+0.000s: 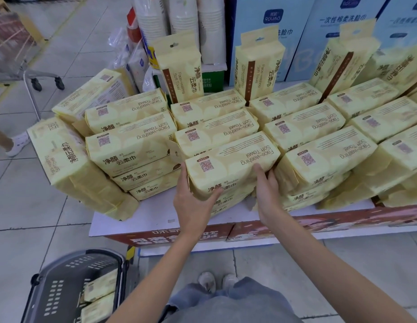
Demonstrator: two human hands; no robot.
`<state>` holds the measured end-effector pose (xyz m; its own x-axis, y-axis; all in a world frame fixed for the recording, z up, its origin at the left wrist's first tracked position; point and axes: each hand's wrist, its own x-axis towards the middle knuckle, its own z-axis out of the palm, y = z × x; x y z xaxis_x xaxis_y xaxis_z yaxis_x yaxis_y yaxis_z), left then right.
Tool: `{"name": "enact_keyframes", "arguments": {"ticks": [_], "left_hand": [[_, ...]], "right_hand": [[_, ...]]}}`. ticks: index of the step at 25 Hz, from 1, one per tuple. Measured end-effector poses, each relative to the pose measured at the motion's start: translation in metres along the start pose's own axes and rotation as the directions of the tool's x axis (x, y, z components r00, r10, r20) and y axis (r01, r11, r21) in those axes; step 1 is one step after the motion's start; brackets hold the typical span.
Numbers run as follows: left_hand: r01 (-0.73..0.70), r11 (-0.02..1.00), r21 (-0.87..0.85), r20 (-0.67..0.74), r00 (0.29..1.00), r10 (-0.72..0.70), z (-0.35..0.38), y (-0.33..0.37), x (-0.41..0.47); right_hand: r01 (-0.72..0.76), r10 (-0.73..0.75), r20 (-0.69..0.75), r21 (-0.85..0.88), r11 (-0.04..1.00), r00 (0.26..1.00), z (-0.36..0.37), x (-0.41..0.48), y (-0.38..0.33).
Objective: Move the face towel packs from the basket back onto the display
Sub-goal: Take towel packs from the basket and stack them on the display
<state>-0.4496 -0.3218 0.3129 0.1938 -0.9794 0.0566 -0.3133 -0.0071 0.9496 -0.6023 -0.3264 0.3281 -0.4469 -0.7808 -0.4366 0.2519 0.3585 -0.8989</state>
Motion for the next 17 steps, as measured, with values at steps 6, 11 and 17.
{"name": "enact_keyframes", "arguments": {"ticks": [6,11,17], "left_hand": [[0.011,0.999,-0.034,0.058,0.998,-0.009,-0.008,0.002,-0.002],[0.187,0.982,0.015,0.027,0.982,-0.187,-0.019,-0.018,-0.024],[0.721,0.683,-0.117,0.047,0.691,-0.722,-0.030,-0.064,-0.129]], "right_hand": [[-0.033,0.035,0.025,-0.072,0.997,0.999,-0.001,-0.015,0.011],[-0.067,0.130,0.184,-0.318,0.946,0.974,-0.019,-0.016,0.037],[0.143,0.367,0.488,-0.733,0.665,0.792,-0.070,-0.030,0.079]]}}
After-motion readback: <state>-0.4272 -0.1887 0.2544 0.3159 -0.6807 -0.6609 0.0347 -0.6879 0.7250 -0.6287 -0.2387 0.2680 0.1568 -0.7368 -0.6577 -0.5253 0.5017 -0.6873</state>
